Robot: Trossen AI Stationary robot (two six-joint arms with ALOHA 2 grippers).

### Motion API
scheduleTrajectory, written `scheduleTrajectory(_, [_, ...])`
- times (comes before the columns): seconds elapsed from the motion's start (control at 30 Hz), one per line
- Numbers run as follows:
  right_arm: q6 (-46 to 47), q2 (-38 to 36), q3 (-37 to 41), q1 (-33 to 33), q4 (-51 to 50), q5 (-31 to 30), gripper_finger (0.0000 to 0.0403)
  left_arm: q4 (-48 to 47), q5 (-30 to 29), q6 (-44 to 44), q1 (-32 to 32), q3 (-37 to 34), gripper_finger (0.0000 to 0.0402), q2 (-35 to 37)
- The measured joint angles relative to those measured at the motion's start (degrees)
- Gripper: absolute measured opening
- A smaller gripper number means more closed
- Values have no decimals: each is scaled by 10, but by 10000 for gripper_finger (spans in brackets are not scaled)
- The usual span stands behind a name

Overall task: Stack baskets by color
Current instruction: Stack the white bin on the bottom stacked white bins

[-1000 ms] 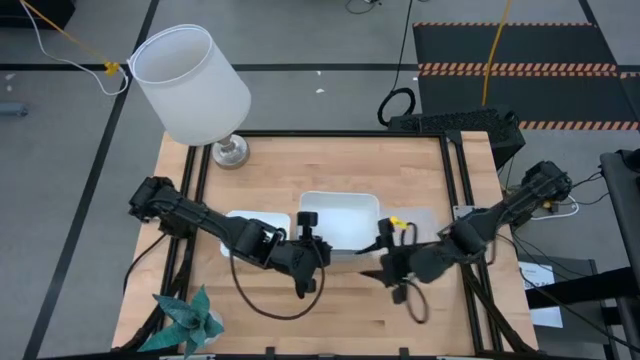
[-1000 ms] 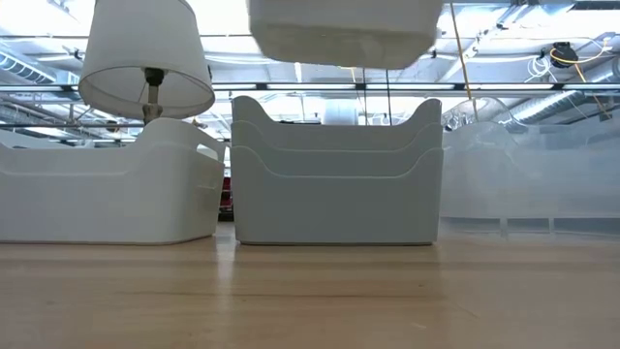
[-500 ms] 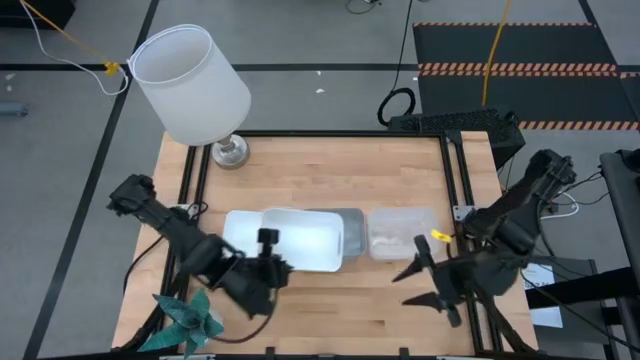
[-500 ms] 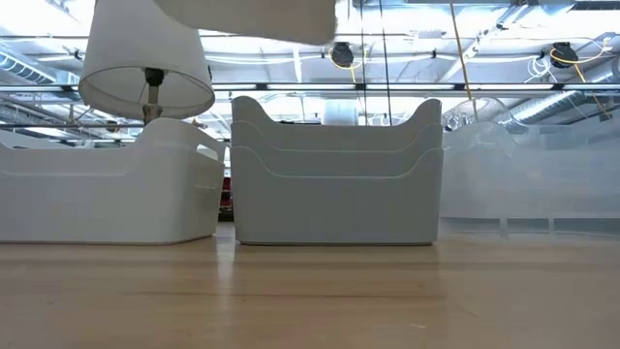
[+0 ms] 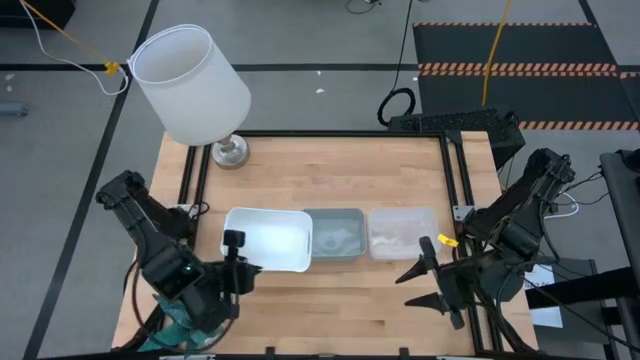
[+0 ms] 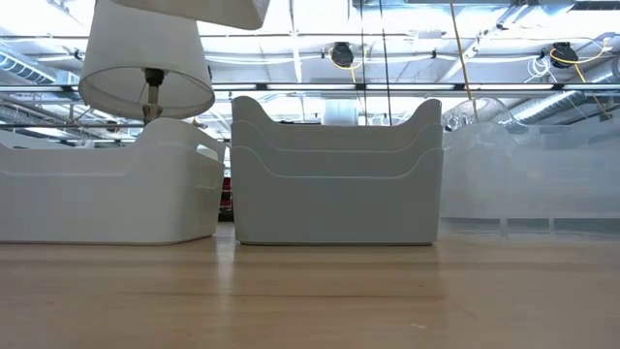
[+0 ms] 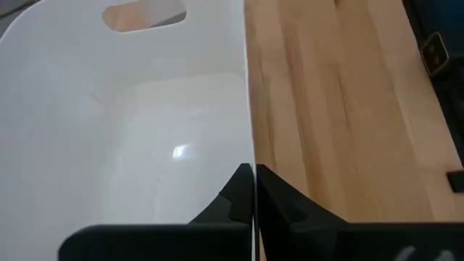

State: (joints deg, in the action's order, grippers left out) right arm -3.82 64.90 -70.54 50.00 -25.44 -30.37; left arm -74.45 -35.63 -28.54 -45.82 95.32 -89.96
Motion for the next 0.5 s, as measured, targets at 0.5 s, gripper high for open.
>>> scheduleTrajectory(0.5, [-6, 0, 0, 0, -8, 1, 220, 165, -3, -26, -28, -310, 5, 232])
